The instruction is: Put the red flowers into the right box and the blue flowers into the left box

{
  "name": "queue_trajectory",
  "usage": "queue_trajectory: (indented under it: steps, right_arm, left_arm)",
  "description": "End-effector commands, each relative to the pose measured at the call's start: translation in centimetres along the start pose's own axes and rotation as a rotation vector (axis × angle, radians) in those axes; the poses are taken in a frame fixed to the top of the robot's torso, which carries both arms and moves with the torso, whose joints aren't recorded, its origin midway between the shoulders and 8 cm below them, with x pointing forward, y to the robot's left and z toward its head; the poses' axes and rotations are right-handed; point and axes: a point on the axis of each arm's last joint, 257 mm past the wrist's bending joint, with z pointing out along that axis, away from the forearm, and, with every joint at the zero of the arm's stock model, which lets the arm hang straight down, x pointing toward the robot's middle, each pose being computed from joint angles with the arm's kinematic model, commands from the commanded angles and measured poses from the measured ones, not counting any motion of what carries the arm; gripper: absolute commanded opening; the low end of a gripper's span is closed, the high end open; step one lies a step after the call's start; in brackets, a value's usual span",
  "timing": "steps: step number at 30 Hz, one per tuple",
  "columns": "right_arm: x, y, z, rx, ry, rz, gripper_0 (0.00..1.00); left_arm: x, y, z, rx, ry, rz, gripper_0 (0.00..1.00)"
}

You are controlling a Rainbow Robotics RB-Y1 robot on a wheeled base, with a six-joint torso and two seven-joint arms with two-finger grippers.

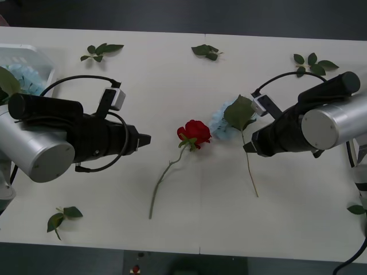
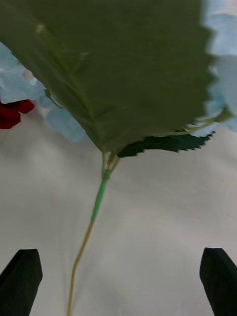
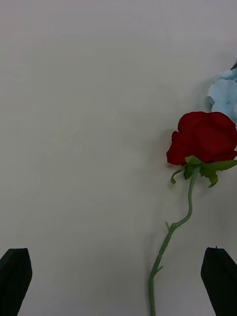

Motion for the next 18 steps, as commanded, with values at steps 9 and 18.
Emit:
queue_trajectory:
  steps: [9,18]
  right_arm:
    - [-0.4,2.5,3.8,-0.003,-0.028,0.009,0.93]
    - [0.1,2.7,5.6,0.01,-0.026,0.009,0.93]
  left_arm:
    - [1.1,-3.9,3.7,-0.076,-0.037,0.125,1.0]
    - [1.7,-5.3,7.8,-0.083,-0.046,0.127,1.0]
